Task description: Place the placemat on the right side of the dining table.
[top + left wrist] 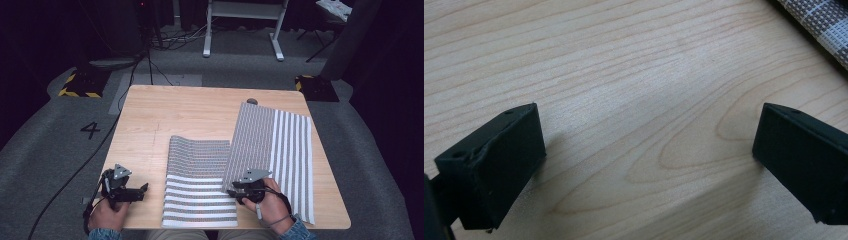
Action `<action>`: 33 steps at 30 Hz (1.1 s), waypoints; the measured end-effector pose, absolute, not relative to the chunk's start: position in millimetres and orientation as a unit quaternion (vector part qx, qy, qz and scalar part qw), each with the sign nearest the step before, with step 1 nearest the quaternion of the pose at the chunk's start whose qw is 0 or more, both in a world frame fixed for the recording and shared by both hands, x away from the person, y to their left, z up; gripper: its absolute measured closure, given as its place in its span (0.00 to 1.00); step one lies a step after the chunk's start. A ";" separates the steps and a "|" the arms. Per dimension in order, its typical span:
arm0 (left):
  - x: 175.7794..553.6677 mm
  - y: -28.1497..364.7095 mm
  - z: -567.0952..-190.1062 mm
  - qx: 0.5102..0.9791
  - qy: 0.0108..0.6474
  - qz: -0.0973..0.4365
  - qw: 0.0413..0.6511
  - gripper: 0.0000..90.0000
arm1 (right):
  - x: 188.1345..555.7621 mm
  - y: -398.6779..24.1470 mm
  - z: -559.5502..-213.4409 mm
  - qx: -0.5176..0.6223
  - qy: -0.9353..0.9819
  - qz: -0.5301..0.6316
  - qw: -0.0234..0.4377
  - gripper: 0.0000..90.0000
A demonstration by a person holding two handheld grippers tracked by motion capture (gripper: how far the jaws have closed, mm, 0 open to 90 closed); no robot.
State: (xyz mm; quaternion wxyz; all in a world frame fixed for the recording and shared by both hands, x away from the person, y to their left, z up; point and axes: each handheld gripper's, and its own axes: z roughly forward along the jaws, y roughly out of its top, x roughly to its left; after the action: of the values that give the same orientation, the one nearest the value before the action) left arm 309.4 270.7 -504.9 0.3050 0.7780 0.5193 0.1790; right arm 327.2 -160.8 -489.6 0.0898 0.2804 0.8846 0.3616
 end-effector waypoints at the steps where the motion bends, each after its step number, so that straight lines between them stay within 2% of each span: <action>1: 309.4 270.7 -504.9 0.778 0.519 0.179 0.305 0.01 | 327.2 -160.8 -489.6 0.280 0.885 0.362 0.090 0.83; 2: 309.4 270.7 -504.9 0.778 0.519 0.179 0.305 0.00 | 328.3 -163.8 -485.0 0.273 0.888 0.355 0.107 0.93; 4: 309.4 270.7 -504.9 0.778 0.519 0.179 0.305 0.01 | 327.3 -166.7 -480.0 0.277 0.885 0.356 0.112 0.95; 14: 309.4 270.7 -504.9 0.778 0.519 0.179 0.305 0.01 | 307.8 -207.2 -460.5 0.267 0.891 0.340 0.140 0.96; 20: 309.6 271.0 -504.8 0.778 0.519 0.177 0.306 0.00 | 299.5 -235.8 -463.2 0.282 0.894 0.321 0.135 0.95; 26: 309.6 271.0 -504.8 0.778 0.520 0.177 0.306 0.00 | 301.6 -255.9 -467.4 0.304 0.885 0.323 0.144 0.95; 33: 309.7 271.0 -504.8 0.778 0.520 0.177 0.306 0.00 | 312.7 -257.3 -471.9 0.309 0.882 0.315 0.168 0.94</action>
State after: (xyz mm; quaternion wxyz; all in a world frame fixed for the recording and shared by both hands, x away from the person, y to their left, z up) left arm 309.7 271.0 -504.8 0.3061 0.7778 0.5196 0.1770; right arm 312.7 -257.3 -471.9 0.1679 0.3089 0.8817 0.3146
